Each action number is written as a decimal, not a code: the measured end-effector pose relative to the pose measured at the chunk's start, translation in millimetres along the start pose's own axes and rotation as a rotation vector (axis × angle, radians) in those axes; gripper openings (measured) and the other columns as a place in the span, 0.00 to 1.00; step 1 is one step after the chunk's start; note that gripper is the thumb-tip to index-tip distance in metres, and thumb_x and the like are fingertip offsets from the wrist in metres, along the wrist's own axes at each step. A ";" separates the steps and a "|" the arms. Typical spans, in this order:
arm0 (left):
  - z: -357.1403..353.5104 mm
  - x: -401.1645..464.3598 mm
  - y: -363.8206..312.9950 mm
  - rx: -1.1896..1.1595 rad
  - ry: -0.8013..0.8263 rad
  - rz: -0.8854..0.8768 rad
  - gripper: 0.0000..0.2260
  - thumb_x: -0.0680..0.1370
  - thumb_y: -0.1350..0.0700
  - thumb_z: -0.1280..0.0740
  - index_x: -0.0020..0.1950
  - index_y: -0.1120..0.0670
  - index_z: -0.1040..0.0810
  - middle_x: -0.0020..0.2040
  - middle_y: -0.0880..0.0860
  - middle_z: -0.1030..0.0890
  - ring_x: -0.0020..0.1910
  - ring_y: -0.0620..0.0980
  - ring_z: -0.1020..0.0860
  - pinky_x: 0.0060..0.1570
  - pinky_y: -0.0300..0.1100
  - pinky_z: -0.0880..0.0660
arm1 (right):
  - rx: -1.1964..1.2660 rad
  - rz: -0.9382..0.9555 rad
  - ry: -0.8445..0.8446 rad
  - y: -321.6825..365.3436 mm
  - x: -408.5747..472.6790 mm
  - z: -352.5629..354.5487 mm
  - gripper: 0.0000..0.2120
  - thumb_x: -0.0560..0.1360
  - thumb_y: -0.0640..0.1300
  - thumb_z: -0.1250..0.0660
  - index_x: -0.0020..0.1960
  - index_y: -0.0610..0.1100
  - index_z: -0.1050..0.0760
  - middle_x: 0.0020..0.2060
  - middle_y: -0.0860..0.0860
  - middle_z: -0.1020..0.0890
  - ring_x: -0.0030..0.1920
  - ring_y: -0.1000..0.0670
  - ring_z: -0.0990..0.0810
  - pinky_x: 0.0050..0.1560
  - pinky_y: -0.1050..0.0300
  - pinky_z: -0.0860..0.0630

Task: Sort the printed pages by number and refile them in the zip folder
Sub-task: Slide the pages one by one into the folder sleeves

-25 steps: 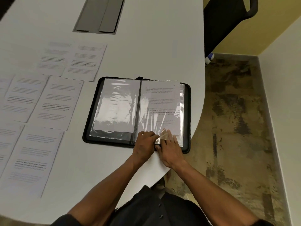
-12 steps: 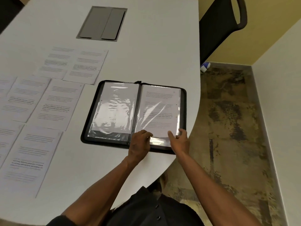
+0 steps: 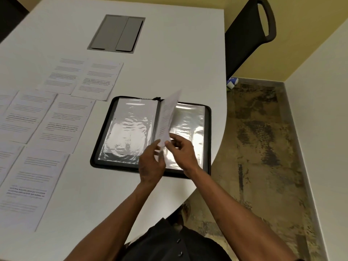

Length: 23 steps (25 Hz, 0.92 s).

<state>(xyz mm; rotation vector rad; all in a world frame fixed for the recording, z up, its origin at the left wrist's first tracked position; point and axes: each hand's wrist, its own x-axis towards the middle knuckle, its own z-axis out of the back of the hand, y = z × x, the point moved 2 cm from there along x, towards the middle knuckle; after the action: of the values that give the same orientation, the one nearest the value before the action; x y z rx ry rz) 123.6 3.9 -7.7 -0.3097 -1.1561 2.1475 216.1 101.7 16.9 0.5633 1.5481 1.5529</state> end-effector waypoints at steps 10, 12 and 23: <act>77.7 45.2 72.8 -0.034 -0.315 0.517 0.03 0.75 0.59 0.29 0.42 0.58 0.19 0.44 0.59 0.15 0.46 0.57 0.17 0.48 0.44 0.24 | -0.218 -0.074 0.102 -23.1 -15.1 17.3 0.15 0.75 0.52 0.27 0.60 0.49 0.18 0.50 0.57 0.15 0.50 0.62 0.17 0.54 0.65 0.23; 83.3 48.0 80.9 -0.011 -0.302 0.582 0.06 0.75 0.60 0.29 0.48 0.63 0.18 0.47 0.61 0.16 0.48 0.58 0.18 0.47 0.42 0.27 | -0.259 -0.088 0.104 -31.0 -18.3 21.4 0.16 0.75 0.52 0.27 0.62 0.50 0.19 0.51 0.57 0.15 0.50 0.62 0.18 0.53 0.65 0.24; 89.3 57.4 136.3 0.111 -0.148 0.658 0.32 0.69 0.57 0.20 0.67 0.67 0.29 0.62 0.66 0.23 0.64 0.64 0.25 0.64 0.51 0.28 | -1.102 -0.129 0.507 -65.8 -19.2 21.4 0.26 0.80 0.57 0.38 0.72 0.44 0.32 0.74 0.45 0.34 0.75 0.42 0.37 0.71 0.49 0.33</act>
<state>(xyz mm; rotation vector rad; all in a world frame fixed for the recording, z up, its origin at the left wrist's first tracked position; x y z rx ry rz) -24.1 -68.6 -60.4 -0.5472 -1.1105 2.8349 260.0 90.1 -38.7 -0.5700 0.7776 2.2145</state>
